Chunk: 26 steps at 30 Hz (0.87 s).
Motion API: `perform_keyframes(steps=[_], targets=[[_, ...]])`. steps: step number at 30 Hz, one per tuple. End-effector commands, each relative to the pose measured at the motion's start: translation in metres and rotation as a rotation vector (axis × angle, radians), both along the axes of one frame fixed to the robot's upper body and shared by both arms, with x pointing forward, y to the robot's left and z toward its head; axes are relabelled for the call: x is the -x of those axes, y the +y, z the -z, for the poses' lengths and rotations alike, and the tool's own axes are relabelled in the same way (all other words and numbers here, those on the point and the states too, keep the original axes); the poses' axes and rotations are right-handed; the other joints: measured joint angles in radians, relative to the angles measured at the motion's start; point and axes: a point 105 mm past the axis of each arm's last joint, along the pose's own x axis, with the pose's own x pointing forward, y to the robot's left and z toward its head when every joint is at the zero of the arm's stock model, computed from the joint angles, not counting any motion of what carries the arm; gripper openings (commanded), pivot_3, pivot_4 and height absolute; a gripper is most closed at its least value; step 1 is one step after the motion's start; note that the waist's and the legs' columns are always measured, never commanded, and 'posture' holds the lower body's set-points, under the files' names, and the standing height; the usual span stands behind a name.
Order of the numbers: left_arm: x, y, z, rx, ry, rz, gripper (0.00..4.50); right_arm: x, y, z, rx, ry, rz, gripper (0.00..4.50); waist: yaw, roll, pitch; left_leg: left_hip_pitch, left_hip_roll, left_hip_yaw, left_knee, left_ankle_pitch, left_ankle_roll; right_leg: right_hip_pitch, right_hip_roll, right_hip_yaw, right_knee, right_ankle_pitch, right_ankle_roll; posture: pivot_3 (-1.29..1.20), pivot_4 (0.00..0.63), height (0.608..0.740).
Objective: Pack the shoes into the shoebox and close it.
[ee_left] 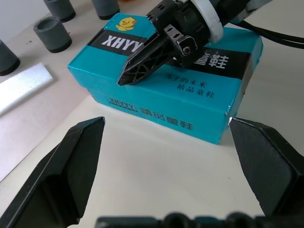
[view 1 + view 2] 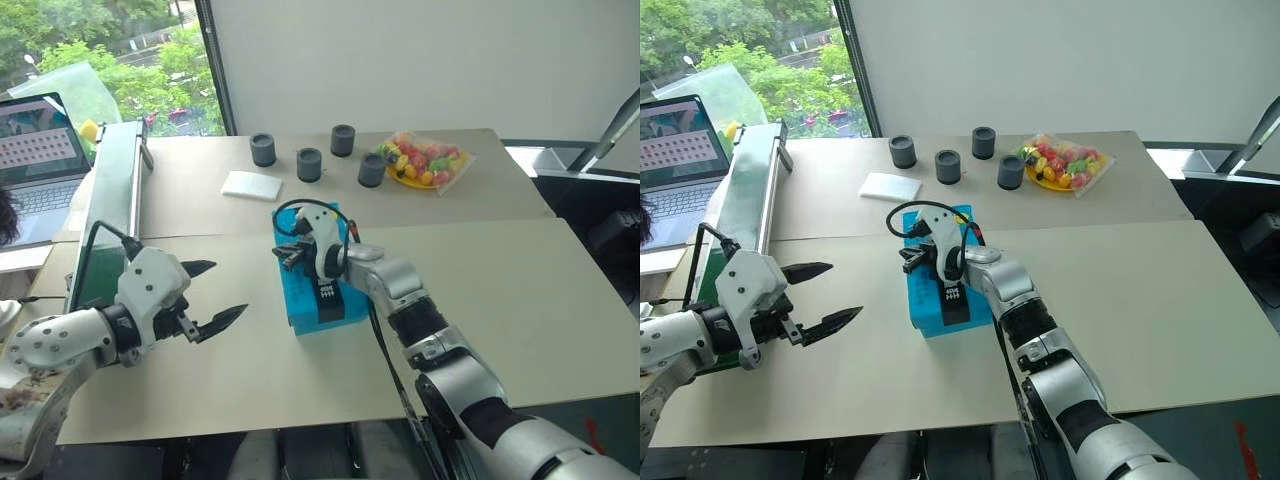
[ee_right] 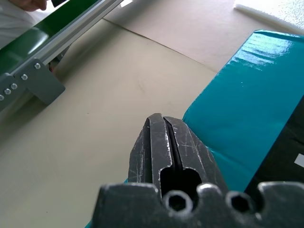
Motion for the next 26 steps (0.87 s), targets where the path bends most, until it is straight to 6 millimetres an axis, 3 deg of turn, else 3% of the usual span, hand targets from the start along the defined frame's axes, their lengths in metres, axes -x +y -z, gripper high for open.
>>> perform_keyframes(steps=[1, 4, 7, 8, 11, 13, 18, 26], targets=[[-0.004, 0.004, -0.016, 0.045, -0.092, -0.096, 4.5, -0.005, -0.014, -0.068, -0.223, -0.058, 0.03, 0.02, 0.004, 0.0, 0.0, -0.001, 0.0, 0.0, 0.0, 0.0, 0.0, -0.001, 0.0, 0.0, 0.0, 0.0, 0.0, 0.0, 0.15, 0.74], [-0.009, 0.007, -0.017, 0.095, -0.133, -0.203, 4.5, -0.003, -0.043, -0.109, -0.37, -0.063, 0.049, 0.02, 0.009, 0.0, 0.0, -0.003, 0.0, -0.002, 0.0, 0.0, 0.0, -0.002, -0.001, 0.0, 0.0, 0.0, 0.0, 0.0, 0.15, 0.74], [-0.012, 0.014, -0.019, 0.154, -0.168, -0.322, 4.5, -0.005, -0.073, -0.122, -0.443, -0.036, 0.108, 0.02, 0.011, 0.0, 0.0, -0.005, 0.0, -0.006, 0.0, 0.0, 0.0, -0.002, -0.002, -0.002, -0.001, 0.0, 0.0, 0.0, 0.15, 0.74], [-0.013, 0.018, -0.018, 0.171, -0.17, -0.366, 4.5, -0.008, -0.084, -0.121, -0.435, -0.033, 0.146, 0.02, 0.011, 0.0, 0.0, -0.005, 0.0, -0.007, 0.0, 0.0, 0.0, -0.002, -0.002, -0.002, -0.001, 0.0, 0.0, 0.0, 0.15, 0.74], [-0.015, 0.033, -0.018, 0.238, -0.205, -0.518, 4.5, -0.022, -0.119, -0.094, -0.163, -0.116, 0.334, 0.02, 0.012, 0.0, 0.0, -0.005, -0.001, -0.005, 0.0, 0.0, 0.0, -0.001, -0.003, -0.003, -0.002, 0.0, 0.0, 0.0, 0.15, 0.74], [-0.015, 0.043, -0.016, 0.242, -0.224, -0.604, 4.5, -0.025, -0.131, -0.083, -0.048, -0.161, 0.385, 0.02, 0.01, 0.0, 0.0, -0.005, -0.002, -0.003, 0.0, 0.0, 0.0, -0.001, -0.002, -0.003, -0.003, 0.0, 0.0, 0.0, 0.15, 0.74], [-0.015, 0.067, -0.017, 0.252, -0.296, -0.79, 4.5, -0.024, -0.133, -0.086, -0.11, -0.154, 0.405, 0.02, -0.012, 0.0, 0.0, -0.005, -0.002, 0.001, 0.0, 0.0, 0.0, -0.003, 0.0, 0.002, -0.001, 0.0, 0.0, 0.0, 0.15, 0.74], [-0.012, 0.073, -0.013, 0.27, -0.327, -0.923, 4.5, -0.028, -0.125, -0.085, -0.098, -0.178, 0.392, 0.02, -0.008, 0.0, 0.0, -0.005, -0.002, 0.0, 0.0, 0.0, 0.0, -0.002, -0.001, 0.001, -0.001, 0.0, 0.001, 0.0, 0.15, 0.74]])
